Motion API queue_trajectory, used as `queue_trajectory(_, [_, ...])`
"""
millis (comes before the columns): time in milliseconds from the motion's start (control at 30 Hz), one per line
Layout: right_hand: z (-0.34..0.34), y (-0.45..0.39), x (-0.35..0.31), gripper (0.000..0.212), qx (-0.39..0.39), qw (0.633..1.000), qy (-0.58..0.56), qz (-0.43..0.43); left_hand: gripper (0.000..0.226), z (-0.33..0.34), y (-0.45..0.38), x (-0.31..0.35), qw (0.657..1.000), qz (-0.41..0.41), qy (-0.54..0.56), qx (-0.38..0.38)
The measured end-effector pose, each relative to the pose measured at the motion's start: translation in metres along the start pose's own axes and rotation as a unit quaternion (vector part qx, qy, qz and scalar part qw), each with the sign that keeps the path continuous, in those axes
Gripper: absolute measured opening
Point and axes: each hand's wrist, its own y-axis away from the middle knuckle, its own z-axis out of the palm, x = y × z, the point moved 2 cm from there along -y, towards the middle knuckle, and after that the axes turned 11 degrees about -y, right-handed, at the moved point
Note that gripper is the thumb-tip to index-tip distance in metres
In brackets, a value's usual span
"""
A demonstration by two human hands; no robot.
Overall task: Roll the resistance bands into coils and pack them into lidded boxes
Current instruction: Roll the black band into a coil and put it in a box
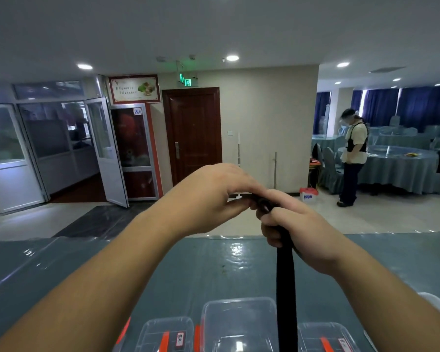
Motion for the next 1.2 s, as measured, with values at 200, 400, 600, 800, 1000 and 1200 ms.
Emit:
queue_trajectory(200, [-0.006, 0.005, -0.009, 0.014, 0.051, 0.994, 0.050, -0.086, 0.020, -0.002, 0.000, -0.006, 0.997, -0.060, 0.029, 0.041])
queue_trajectory(400, [-0.009, 0.010, -0.012, 0.015, 0.045, 0.992, 0.085, -0.077, 0.022, 0.006, 0.000, -0.007, 0.995, -0.077, 0.036, 0.053])
queue_trajectory(600, [-0.012, 0.011, -0.011, 0.026, 0.034, 0.994, 0.069, -0.075, 0.027, 0.002, -0.001, -0.003, 0.998, -0.029, 0.038, 0.032])
queue_trajectory(800, [-0.013, 0.008, -0.004, 0.026, 0.040, 0.997, 0.027, -0.068, 0.016, 0.007, 0.004, -0.007, 0.992, -0.047, 0.013, 0.114])
queue_trajectory(1000, [-0.010, 0.006, -0.005, 0.033, 0.106, 0.985, -0.060, -0.118, 0.016, 0.041, 0.016, 0.014, 0.946, -0.134, 0.054, 0.290])
queue_trajectory(1200, [-0.006, 0.001, -0.008, 0.027, 0.148, 0.976, -0.096, -0.130, 0.025, 0.057, 0.016, 0.019, 0.956, -0.107, 0.066, 0.266])
